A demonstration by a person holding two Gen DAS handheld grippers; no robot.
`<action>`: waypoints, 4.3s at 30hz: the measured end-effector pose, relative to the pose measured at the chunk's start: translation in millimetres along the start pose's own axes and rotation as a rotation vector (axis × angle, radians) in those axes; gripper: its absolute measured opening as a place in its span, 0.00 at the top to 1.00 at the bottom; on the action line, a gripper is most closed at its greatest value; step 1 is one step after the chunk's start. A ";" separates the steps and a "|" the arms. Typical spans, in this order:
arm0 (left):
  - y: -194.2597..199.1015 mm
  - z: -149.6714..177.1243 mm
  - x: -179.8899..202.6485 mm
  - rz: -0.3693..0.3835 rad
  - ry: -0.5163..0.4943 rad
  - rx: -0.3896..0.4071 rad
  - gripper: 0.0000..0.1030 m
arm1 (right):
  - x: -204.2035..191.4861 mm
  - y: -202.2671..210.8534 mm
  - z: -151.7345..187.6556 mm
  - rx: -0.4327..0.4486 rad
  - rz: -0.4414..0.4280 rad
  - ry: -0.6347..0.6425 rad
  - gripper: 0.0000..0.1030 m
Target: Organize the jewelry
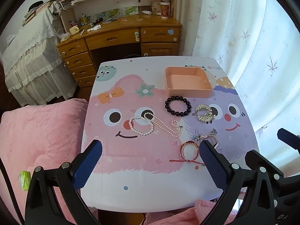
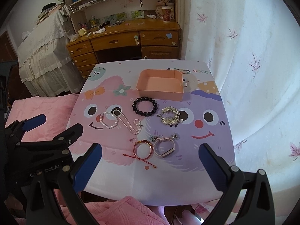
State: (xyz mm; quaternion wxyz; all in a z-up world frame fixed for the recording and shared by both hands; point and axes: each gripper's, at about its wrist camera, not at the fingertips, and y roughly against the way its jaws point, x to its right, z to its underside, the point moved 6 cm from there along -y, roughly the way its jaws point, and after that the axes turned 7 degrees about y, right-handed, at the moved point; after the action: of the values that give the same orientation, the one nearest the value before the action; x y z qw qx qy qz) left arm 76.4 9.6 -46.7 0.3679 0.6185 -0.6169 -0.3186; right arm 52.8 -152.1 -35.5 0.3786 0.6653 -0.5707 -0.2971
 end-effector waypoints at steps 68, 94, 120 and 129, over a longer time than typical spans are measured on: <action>-215.0 94.2 96.7 0.029 -0.090 -0.315 0.29 | 49.8 -209.4 91.7 0.060 -0.343 0.455 0.30; -164.6 7.2 74.2 0.079 -0.064 -0.183 0.46 | 48.8 -172.2 7.6 0.148 -0.290 0.310 0.50; -222.4 -180.3 97.3 0.195 0.069 0.050 0.45 | 96.2 -223.0 -131.1 0.317 -0.103 0.149 0.49; -228.7 -172.7 103.5 0.183 0.035 0.035 0.20 | 97.6 -234.0 -125.4 0.260 -0.108 0.160 0.38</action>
State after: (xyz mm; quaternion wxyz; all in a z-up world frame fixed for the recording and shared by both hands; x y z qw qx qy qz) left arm 347.4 -90.2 -143.6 0.3954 0.5712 -0.6700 -0.2620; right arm 298.4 -213.0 -161.8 0.3170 0.7599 -0.5358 -0.1869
